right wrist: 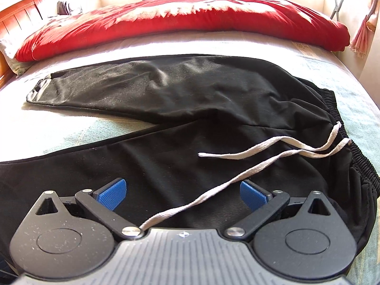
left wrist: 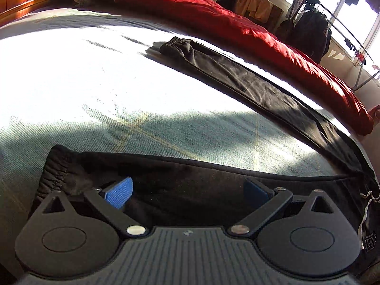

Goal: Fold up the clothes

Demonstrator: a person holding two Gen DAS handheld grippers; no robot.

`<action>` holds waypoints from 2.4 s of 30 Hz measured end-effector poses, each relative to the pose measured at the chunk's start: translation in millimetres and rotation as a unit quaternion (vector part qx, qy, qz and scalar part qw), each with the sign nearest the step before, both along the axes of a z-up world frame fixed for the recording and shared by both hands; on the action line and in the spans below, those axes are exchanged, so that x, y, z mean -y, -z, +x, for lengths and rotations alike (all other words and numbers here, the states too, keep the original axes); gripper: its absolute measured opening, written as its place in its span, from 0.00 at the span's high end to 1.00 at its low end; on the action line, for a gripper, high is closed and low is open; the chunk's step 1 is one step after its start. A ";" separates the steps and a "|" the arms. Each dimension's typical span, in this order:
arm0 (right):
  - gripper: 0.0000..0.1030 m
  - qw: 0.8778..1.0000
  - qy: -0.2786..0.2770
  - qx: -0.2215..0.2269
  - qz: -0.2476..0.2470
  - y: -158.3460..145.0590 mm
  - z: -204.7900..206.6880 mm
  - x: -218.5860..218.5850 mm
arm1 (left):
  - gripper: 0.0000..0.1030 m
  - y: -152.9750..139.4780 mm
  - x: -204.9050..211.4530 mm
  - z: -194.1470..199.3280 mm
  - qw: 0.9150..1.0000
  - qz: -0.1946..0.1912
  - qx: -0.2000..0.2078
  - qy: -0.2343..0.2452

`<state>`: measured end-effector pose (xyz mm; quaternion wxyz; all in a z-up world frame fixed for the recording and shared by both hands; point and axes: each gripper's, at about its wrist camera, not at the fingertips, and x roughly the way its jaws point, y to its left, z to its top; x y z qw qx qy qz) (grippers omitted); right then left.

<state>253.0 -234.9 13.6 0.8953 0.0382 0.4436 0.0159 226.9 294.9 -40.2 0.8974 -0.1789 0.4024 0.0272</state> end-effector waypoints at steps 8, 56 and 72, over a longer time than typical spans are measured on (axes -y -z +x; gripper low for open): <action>0.00 1.000 -0.011 -0.002 -0.012 -7.0 14.3 -59.0 | 0.03 -4.6 -20.2 -1.5 0.997 -0.040 -0.016 0.063; 0.00 0.965 -0.037 -0.049 0.255 64.6 230.7 269.6 | 0.03 -74.7 250.5 86.2 0.992 0.076 -0.008 0.102; 0.00 0.977 -0.061 -0.037 0.201 49.9 261.8 249.1 | 0.03 -70.9 272.2 89.0 0.990 0.091 -0.035 0.107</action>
